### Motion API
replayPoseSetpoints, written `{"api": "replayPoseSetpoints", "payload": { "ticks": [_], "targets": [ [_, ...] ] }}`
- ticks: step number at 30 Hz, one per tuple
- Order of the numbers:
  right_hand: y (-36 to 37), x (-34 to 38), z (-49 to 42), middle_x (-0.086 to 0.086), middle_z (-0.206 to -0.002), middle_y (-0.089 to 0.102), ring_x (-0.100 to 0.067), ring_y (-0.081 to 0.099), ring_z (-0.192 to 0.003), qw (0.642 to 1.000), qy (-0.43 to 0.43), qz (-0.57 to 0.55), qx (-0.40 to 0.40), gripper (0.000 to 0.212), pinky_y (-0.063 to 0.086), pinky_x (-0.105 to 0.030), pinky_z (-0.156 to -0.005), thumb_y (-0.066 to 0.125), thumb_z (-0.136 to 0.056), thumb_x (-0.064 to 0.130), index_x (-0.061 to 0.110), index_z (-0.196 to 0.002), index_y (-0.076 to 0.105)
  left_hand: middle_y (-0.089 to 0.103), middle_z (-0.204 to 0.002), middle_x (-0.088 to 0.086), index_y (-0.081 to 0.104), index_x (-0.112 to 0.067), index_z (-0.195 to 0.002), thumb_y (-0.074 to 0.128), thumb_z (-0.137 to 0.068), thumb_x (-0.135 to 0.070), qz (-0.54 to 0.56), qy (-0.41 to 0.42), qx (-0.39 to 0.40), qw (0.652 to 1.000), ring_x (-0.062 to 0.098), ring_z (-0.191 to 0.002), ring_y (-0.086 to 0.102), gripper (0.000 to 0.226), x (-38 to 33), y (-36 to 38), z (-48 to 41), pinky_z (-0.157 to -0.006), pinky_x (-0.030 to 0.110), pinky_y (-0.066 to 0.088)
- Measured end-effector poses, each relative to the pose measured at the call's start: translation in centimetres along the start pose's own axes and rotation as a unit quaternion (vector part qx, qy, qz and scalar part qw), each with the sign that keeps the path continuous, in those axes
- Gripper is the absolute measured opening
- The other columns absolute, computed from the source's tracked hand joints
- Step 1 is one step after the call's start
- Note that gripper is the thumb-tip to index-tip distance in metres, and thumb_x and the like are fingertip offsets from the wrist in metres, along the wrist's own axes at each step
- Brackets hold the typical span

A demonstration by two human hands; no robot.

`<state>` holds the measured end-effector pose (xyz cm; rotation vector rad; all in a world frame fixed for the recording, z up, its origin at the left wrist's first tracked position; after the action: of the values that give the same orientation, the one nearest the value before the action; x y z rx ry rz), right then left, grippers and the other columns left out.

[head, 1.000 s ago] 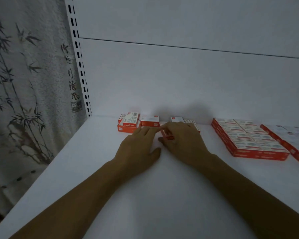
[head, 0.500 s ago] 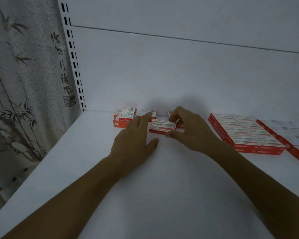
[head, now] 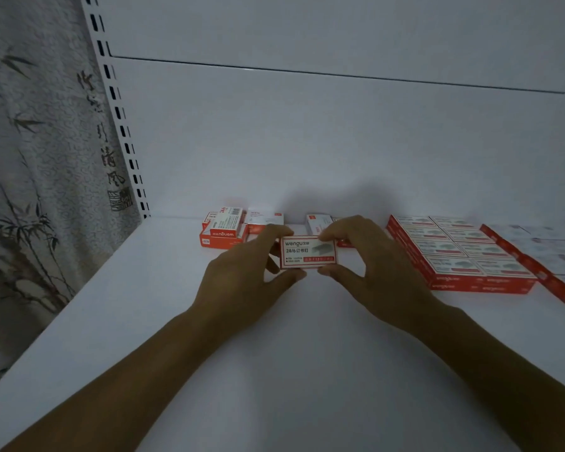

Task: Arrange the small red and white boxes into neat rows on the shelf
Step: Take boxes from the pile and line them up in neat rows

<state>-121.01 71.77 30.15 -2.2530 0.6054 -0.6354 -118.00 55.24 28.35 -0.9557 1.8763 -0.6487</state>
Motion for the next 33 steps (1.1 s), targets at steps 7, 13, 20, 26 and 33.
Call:
{"api": "replayPoseSetpoints", "payload": {
  "ticks": [7, 13, 20, 26, 33],
  "targets": [
    [0.4, -0.7, 0.2, 0.005, -0.122, 0.055, -0.007, 0.053, -0.104, 0.996, 0.069, -0.05, 0.002, 0.061, 0.049, -0.029, -0.088, 0.073, -0.075, 0.03, 0.023, -0.128, 0.043, 0.064, -0.112, -0.011, 0.045, -0.029, -0.124, 0.065, -0.081, -0.039, -0.003, 0.009, -0.035, 0.999, 0.003, -0.079, 0.058, 0.048, -0.1, -0.3, -0.1, -0.069, 0.013, 0.042],
    [0.5, -0.5, 0.5, 0.007, -0.117, 0.063, -0.007, 0.061, -0.097, 0.995, 0.089, -0.036, 0.03, 0.071, 0.046, -0.024, -0.088, 0.069, -0.078, 0.037, 0.029, -0.137, 0.032, 0.063, -0.113, -0.01, 0.044, -0.028, -0.127, 0.063, -0.082, -0.041, 0.007, 0.012, -0.048, 0.999, 0.004, -0.081, 0.058, 0.051, -0.2, -0.3, 0.0, -0.072, 0.014, 0.042],
    [0.3, -0.5, 0.1, 0.006, -0.101, 0.07, -0.008, 0.065, -0.083, 0.999, 0.052, 0.003, -0.002, 0.047, 0.051, -0.038, -0.085, 0.067, -0.08, 0.033, 0.02, -0.122, 0.052, 0.059, -0.117, -0.01, 0.039, -0.03, -0.132, 0.069, -0.077, -0.043, 0.011, 0.023, -0.049, 0.998, 0.002, -0.094, 0.05, 0.064, 0.2, -0.1, -0.1, -0.078, 0.015, 0.044],
    [0.5, -0.7, -0.1, 0.004, -0.099, 0.071, -0.01, 0.065, -0.082, 0.998, 0.063, 0.026, -0.013, 0.046, 0.034, -0.014, -0.084, 0.072, -0.078, 0.028, 0.015, -0.12, 0.055, 0.038, -0.144, -0.006, 0.02, -0.029, -0.145, 0.072, -0.071, -0.048, 0.012, -0.006, -0.003, 1.0, 0.014, -0.134, 0.03, 0.092, 0.6, 0.6, -0.1, -0.11, 0.036, 0.028],
    [-2.3, 0.3, -0.3, 0.001, -0.108, 0.069, -0.019, 0.066, -0.088, 0.995, 0.096, 0.014, -0.021, 0.046, 0.046, -0.031, -0.087, 0.069, -0.08, 0.032, 0.02, -0.122, 0.052, 0.029, -0.15, -0.005, 0.014, -0.026, -0.147, 0.065, -0.073, -0.055, -0.06, 0.017, 0.008, 0.998, 0.018, -0.137, 0.028, 0.094, -1.9, -0.5, 0.2, -0.112, 0.044, 0.028]
  ]
}}
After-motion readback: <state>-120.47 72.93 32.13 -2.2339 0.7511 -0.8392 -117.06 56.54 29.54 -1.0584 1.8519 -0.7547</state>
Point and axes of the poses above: each hand's wrist, its own z-axis away from the middle knuckle, its own y-axis out of the palm, x = y × z, the point moved 5 cm from there along -z, towards the middle knuckle
